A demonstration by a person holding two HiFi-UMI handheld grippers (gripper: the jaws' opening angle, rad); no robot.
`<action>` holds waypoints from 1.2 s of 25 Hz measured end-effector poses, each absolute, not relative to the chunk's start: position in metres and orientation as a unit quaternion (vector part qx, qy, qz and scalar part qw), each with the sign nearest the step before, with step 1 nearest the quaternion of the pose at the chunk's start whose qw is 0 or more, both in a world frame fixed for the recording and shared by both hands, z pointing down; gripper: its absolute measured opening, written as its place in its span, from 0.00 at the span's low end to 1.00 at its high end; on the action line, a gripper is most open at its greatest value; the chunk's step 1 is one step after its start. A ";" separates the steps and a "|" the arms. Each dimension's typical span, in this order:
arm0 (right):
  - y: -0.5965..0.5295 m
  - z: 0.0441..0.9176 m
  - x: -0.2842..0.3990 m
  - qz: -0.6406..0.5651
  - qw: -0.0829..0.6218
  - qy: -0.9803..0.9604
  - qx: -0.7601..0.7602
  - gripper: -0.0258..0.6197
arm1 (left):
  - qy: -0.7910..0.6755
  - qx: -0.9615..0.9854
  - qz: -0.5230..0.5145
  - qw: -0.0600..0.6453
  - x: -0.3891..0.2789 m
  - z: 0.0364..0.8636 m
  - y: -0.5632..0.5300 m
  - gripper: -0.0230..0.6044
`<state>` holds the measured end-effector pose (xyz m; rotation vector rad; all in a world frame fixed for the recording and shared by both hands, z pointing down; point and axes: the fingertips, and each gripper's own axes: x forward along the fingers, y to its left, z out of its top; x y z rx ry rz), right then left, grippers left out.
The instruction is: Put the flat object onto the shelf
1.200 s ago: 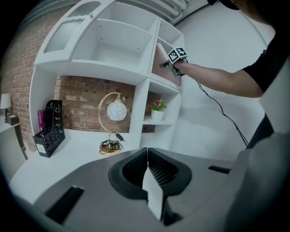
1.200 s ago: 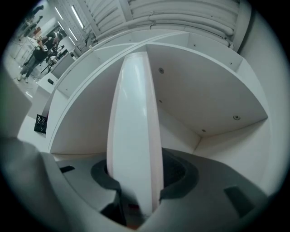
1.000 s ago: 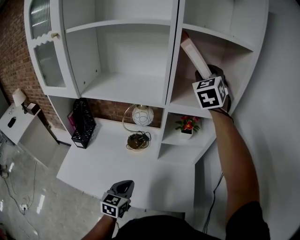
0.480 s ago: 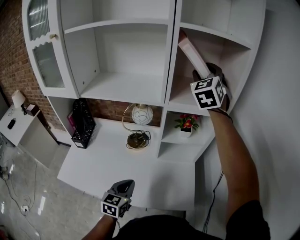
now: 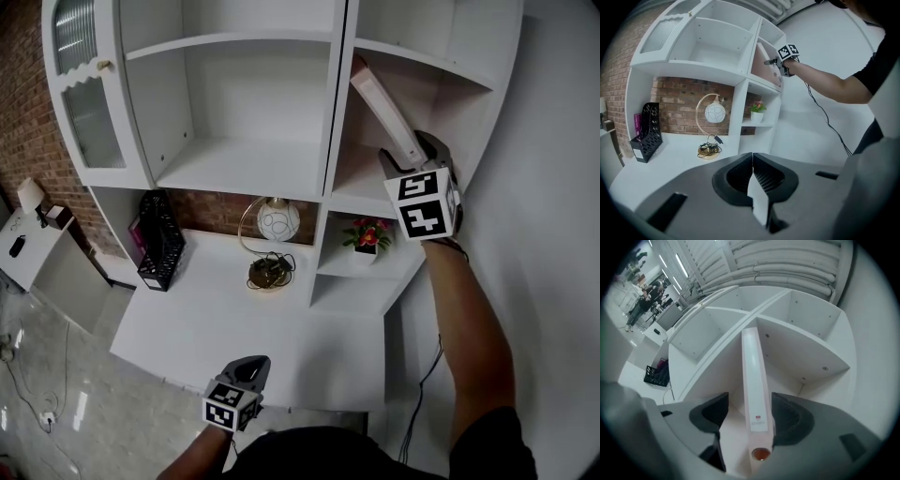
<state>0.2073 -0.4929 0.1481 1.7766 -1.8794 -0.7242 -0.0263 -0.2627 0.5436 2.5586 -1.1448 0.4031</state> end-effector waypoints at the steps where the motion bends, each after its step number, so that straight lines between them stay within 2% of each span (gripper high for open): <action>1: -0.484 0.149 0.205 -0.259 0.218 -0.689 0.641 0.49 | -0.395 0.895 0.141 0.153 -0.024 0.543 -0.261 0.05; 8: -0.420 0.173 0.188 -0.243 0.174 -0.735 0.609 0.46 | -0.374 0.904 0.146 0.144 -0.005 0.542 -0.255 0.05; 18: -0.345 0.251 0.175 -0.188 0.135 -0.793 0.563 0.42 | -0.353 0.918 0.130 0.129 0.023 0.524 -0.251 0.05; 30: -0.301 0.341 0.183 -0.050 0.082 -0.830 0.550 0.35 | -0.338 0.925 0.128 0.120 0.043 0.515 -0.243 0.05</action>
